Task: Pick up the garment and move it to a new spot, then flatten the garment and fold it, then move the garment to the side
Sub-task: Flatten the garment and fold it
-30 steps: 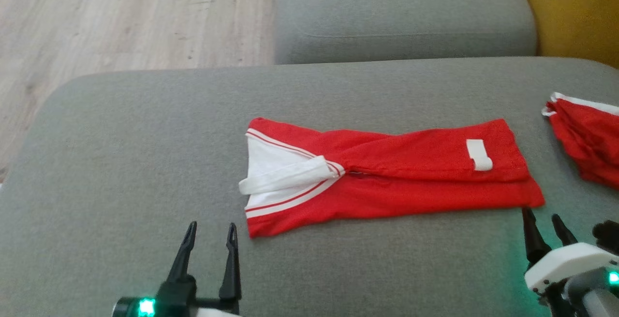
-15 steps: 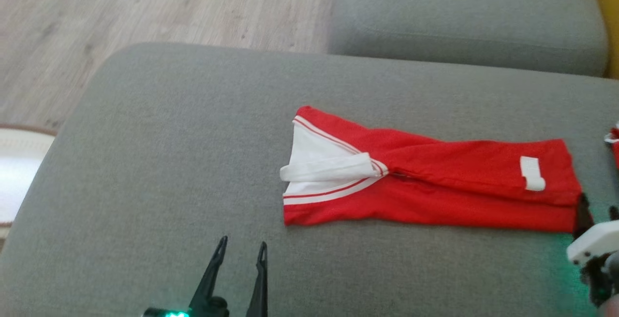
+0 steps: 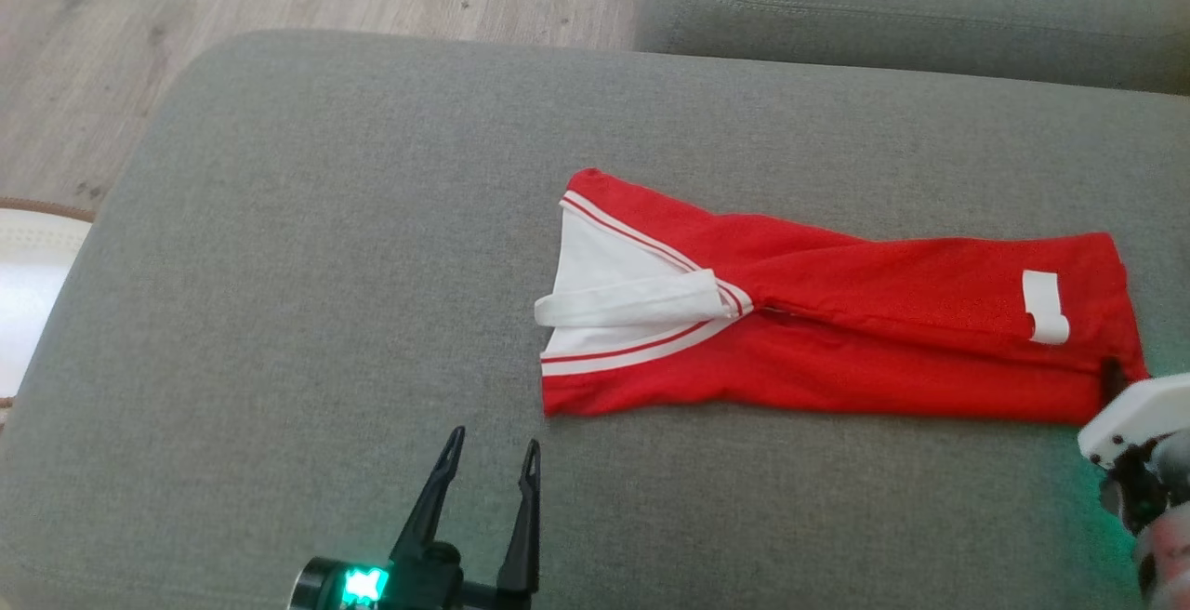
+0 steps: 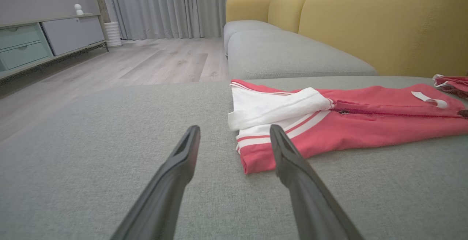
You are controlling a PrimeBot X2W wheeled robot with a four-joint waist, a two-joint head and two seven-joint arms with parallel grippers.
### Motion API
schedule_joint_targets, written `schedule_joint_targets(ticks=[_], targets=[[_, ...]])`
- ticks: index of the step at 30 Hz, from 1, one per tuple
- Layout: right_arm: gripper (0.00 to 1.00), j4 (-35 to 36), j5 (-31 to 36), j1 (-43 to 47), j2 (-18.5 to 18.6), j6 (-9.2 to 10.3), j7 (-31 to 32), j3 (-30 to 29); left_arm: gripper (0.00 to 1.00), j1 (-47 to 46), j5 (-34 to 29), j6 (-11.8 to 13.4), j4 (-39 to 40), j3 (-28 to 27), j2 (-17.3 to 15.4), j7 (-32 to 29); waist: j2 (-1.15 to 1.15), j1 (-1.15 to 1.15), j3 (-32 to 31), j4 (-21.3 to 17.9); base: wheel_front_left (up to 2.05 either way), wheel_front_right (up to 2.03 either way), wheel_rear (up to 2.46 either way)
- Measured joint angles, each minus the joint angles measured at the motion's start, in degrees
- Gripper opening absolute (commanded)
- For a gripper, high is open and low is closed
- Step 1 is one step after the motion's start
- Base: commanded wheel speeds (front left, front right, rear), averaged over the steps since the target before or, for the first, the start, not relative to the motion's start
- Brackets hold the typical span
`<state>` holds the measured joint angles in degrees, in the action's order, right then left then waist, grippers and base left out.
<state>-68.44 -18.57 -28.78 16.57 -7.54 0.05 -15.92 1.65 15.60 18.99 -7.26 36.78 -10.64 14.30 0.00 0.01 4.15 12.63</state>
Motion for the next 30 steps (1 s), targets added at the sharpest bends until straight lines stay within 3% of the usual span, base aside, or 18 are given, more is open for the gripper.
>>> schedule_joint_targets(ticks=[1, 9, 19, 25, 30], targets=[[0.00, 0.00, -0.62, -0.48, -0.18, 0.00, 0.54, 0.01, 1.00, -0.13, -0.14, -0.27, -0.07, -0.13, 0.31, 0.00, 0.00, 0.00, 0.06, -0.13, 0.00, 0.00, 0.00], [0.00, 2.47, -2.19, 0.39, -0.31, 0.00, -0.68, 2.99, 1.00, -0.15, -1.58, -1.91, -1.52, -1.78, 1.05, 0.00, 0.00, -0.01, -0.83, -1.55, 0.00, 0.00, 0.00], [0.00, 6.84, -3.89, 3.68, 4.12, 0.00, -3.31, 5.76, 1.00, -0.06, -3.57, -3.16, -2.26, -3.46, 2.22, 0.00, 0.00, -0.01, -1.99, -3.75, 0.00, 0.00, 0.00], [0.00, 13.19, -4.54, 3.49, 3.42, 0.00, -4.28, 9.90, 1.00, -0.05, -4.16, -4.47, -3.45, -3.60, 2.75, 0.00, 0.00, -0.01, -2.77, -3.09, 0.00, 0.00, 0.00], [0.00, 20.42, -4.42, 3.23, -0.49, 0.00, -4.01, 14.15, 1.00, -0.02, -4.95, -5.43, -3.75, -3.72, 3.07, 0.00, 0.00, -0.01, -3.13, -1.13, 0.00, 0.00, 0.00]])
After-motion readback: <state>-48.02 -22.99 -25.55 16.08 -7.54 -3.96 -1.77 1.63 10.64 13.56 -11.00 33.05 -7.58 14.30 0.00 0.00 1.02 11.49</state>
